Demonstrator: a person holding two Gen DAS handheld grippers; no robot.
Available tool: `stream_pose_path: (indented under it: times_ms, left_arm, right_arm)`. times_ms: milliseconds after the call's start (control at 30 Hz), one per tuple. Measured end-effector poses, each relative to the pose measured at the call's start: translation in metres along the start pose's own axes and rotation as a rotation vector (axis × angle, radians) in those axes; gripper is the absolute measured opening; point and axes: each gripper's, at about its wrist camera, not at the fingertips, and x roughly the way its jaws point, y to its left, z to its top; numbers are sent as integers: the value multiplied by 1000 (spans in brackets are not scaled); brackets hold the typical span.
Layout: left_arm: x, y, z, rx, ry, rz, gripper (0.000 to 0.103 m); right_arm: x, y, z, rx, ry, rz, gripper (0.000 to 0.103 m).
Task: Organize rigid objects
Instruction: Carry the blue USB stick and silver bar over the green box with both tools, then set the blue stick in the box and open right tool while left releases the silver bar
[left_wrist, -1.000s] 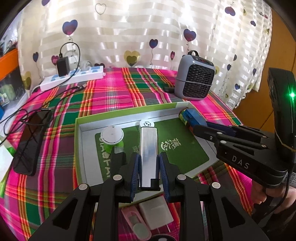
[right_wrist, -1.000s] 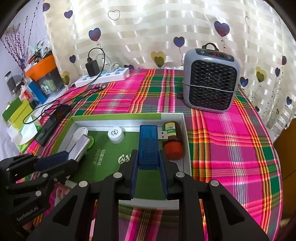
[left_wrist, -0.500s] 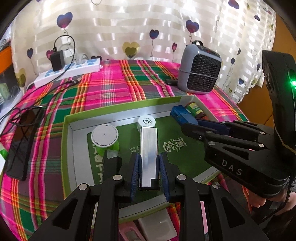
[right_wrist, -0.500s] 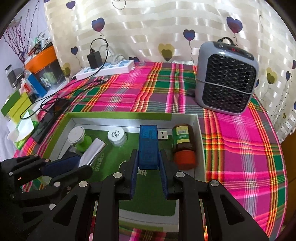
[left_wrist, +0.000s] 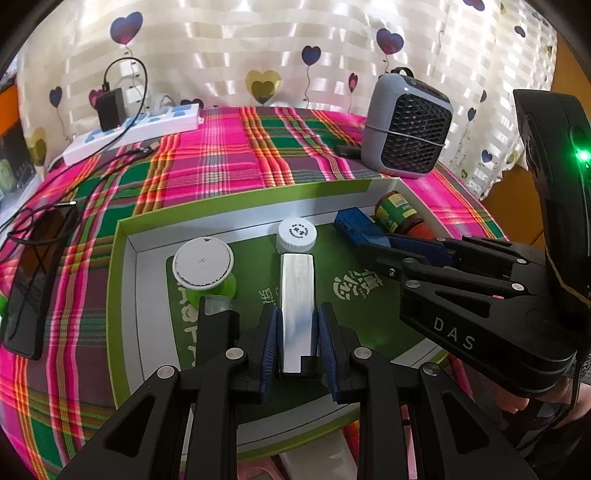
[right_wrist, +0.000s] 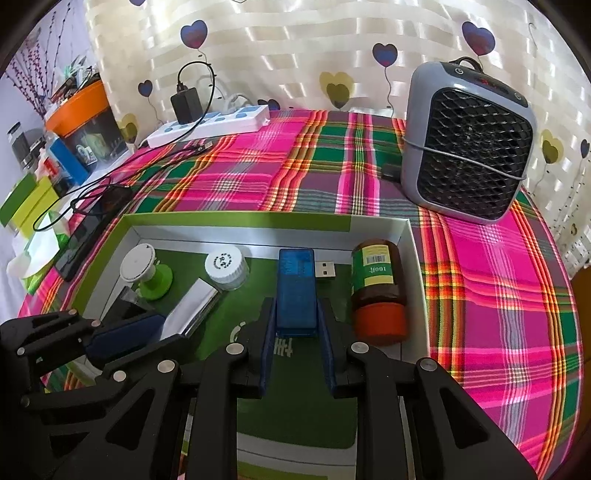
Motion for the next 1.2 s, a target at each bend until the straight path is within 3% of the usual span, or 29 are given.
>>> stream_pose_path:
  times_ms: [1100, 1200]
  left_arm:
    - [4, -1, -1, 12, 12, 13, 23]
    - [3, -1, 0, 16, 13, 14, 27]
  right_arm:
    - [5, 0, 0, 6, 12, 10, 23]
    - [5, 0, 0, 7, 12, 11, 24]
